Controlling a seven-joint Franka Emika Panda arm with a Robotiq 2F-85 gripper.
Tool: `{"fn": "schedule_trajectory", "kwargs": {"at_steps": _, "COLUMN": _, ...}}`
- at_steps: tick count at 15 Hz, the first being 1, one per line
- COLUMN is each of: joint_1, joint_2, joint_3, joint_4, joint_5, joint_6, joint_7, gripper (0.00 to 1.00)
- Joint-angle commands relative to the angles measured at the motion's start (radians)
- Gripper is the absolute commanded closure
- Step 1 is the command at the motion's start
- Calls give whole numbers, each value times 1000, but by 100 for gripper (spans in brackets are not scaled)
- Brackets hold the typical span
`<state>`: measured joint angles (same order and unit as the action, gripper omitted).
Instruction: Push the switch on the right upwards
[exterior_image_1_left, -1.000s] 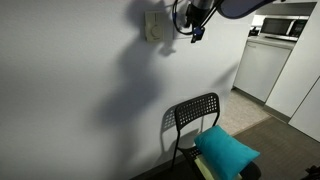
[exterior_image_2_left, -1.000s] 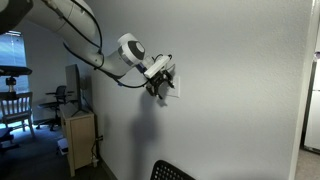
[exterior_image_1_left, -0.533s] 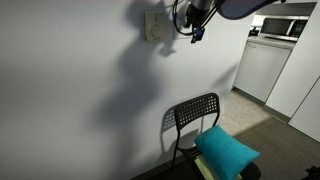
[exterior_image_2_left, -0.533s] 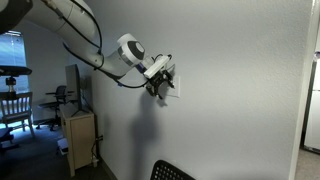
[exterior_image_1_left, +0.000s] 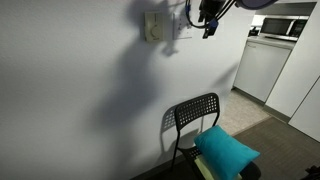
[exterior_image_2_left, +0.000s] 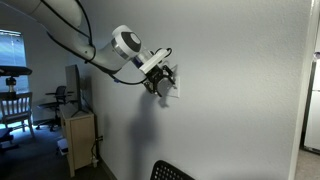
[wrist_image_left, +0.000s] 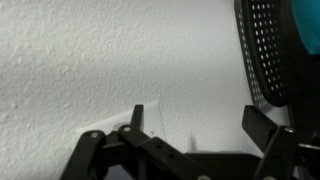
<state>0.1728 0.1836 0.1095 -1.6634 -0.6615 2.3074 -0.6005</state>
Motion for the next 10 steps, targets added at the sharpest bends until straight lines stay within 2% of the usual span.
{"fn": "schedule_trajectory", "kwargs": {"at_steps": 1, "joint_1": -23, "joint_2": -123, "joint_3": 5, "joint_4": -153, "joint_5": 17, "joint_6": -2, "joint_7": 16, "gripper": 0}}
{"fn": "schedule_trajectory", "kwargs": {"at_steps": 6, "joint_1": -33, "joint_2": -177, "joint_3": 5, "joint_4": -227, "joint_5": 81, "joint_6": 2, "joint_7": -14, "gripper": 0}}
{"fn": "schedule_trajectory", "kwargs": {"at_steps": 9, "joint_1": -35, "joint_2": -175, "joint_3": 6, "joint_4": -243, "joint_5": 210, "joint_6": -12, "joint_7": -53, "gripper": 0}}
{"fn": "schedule_trajectory", "kwargs": {"at_steps": 10, "joint_1": -27, "joint_2": -151, "joint_3": 9, "joint_4": -204, "joint_5": 148, "joint_6": -5, "joint_7": -8, "gripper": 0}}
